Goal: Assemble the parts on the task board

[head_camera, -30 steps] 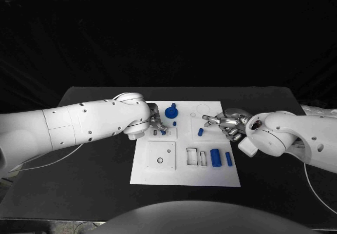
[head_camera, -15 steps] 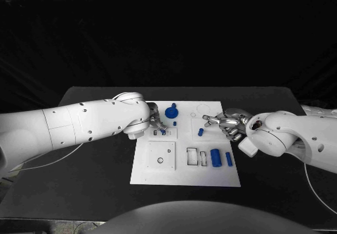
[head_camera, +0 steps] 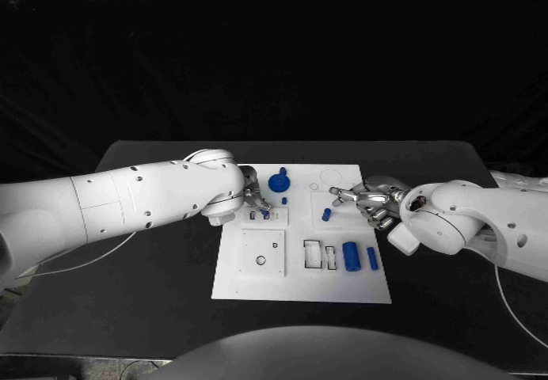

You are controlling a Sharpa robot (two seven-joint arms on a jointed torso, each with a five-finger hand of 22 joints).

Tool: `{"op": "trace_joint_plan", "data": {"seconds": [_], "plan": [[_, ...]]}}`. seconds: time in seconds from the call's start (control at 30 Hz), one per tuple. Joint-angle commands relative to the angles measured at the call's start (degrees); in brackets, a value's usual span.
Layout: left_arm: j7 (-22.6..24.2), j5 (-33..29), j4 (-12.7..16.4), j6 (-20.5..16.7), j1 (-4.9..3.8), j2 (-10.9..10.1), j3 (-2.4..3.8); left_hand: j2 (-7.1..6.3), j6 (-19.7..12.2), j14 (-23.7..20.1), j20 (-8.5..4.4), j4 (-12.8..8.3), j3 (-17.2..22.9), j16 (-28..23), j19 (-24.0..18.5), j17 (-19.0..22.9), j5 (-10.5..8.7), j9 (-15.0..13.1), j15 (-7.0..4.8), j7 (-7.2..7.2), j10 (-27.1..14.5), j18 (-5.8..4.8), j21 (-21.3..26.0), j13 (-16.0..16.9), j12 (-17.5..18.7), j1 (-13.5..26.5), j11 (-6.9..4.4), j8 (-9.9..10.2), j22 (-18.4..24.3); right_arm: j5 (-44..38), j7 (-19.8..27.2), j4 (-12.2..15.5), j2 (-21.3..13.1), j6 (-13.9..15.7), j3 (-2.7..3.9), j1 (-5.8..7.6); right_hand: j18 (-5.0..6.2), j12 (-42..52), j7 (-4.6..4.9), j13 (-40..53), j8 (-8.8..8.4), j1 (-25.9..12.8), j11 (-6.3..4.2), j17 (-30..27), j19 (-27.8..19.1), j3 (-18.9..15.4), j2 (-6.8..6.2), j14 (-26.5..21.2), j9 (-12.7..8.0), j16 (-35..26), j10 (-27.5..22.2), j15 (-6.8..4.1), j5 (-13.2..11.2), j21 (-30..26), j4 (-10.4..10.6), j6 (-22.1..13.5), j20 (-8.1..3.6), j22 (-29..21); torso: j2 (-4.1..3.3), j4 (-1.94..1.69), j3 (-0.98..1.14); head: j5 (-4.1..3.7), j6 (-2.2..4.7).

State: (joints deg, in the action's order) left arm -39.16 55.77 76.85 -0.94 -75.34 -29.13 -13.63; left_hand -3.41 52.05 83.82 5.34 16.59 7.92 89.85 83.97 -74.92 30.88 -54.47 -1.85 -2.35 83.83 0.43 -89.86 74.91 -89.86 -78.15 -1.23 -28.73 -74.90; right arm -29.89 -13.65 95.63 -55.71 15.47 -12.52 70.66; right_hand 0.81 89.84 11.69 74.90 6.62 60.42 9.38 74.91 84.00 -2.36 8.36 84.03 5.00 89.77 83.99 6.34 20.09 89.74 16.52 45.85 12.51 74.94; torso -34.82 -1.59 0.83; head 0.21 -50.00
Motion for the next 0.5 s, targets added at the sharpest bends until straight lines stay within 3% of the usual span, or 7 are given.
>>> {"op": "trace_joint_plan", "data": {"seconds": [0.03,0.5], "plan": [[0.67,-0.1,-0.07,1.02,0.01,0.23,0.02,0.32,0.48,6.18,-0.44,0.02,0.37,0.15,6.03,-15.08,0.31,-0.03,-0.32,0.85,6.17,-0.43,-0.14,15.09,-0.14,-0.43,-0.35,-0.05,-15.1,-0.08,0.41,0.03,0.11,-0.77,-0.01,-0.05,-0.81,0.16,1.91,15.1,0.29,0.44,0.33,15.09,6.0,-0.44,0.0,5.97,0.08,0.23,6.01,0.26,0.26,0.26,0.01,-0.41,0.22,15.06,0.01,0.0,0.0,-0.05,0.0],[0.65,-0.15,-0.25,1.65,0.01,0.3,0.02,0.27,0.41,6.18,-0.44,0.06,0.4,0.15,6.03,-15.08,0.28,-0.01,-0.32,0.81,6.17,-0.43,-0.14,15.09,-0.14,-0.4,-0.34,0.01,-15.1,-0.08,0.42,0.0,0.12,-0.77,-0.01,-0.05,-0.81,0.16,1.91,15.1,0.29,0.44,0.33,15.09,6.0,-0.44,0.0,5.97,0.08,0.23,6.01,0.26,0.26,0.26,0.01,-0.41,0.22,15.06,0.0,-0.03,0.0,-0.11,0.0]]}}
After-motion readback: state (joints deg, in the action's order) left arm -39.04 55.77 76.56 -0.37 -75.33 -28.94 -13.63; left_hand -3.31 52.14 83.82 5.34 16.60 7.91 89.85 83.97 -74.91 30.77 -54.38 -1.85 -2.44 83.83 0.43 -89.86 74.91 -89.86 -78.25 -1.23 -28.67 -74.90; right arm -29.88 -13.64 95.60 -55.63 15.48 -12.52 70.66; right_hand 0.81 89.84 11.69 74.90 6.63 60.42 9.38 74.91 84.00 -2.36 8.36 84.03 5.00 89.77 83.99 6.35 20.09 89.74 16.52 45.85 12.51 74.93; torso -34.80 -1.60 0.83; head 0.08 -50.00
